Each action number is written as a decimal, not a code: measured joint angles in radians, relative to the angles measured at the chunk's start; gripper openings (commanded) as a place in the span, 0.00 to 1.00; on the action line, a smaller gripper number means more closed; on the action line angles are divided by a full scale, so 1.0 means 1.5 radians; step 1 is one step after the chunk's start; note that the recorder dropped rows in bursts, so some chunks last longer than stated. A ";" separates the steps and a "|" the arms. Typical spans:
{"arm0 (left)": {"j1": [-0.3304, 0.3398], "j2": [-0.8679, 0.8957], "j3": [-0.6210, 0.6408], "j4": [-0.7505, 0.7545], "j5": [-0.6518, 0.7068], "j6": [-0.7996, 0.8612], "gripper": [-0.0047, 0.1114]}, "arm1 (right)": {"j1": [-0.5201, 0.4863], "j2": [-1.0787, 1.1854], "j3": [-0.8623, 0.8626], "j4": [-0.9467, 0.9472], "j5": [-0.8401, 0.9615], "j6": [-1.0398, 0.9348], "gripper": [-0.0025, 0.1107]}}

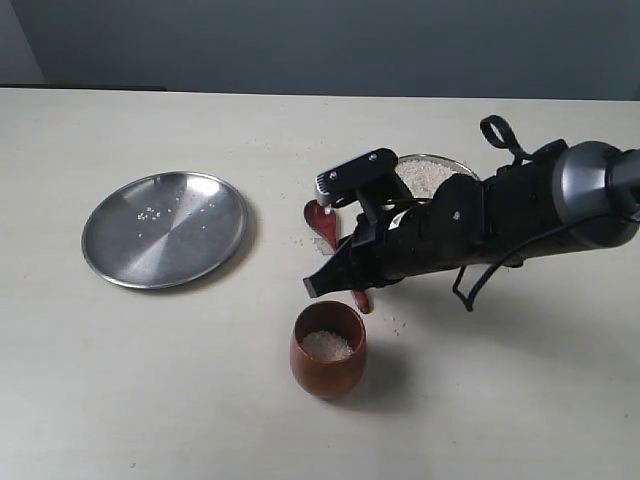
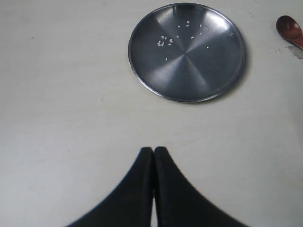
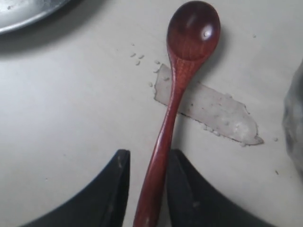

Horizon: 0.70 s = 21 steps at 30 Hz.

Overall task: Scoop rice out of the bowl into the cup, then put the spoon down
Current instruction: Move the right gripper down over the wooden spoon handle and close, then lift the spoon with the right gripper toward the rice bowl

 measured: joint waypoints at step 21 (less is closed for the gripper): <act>0.000 0.000 0.000 0.000 0.000 0.000 0.04 | -0.001 0.045 0.008 0.022 -0.014 0.008 0.27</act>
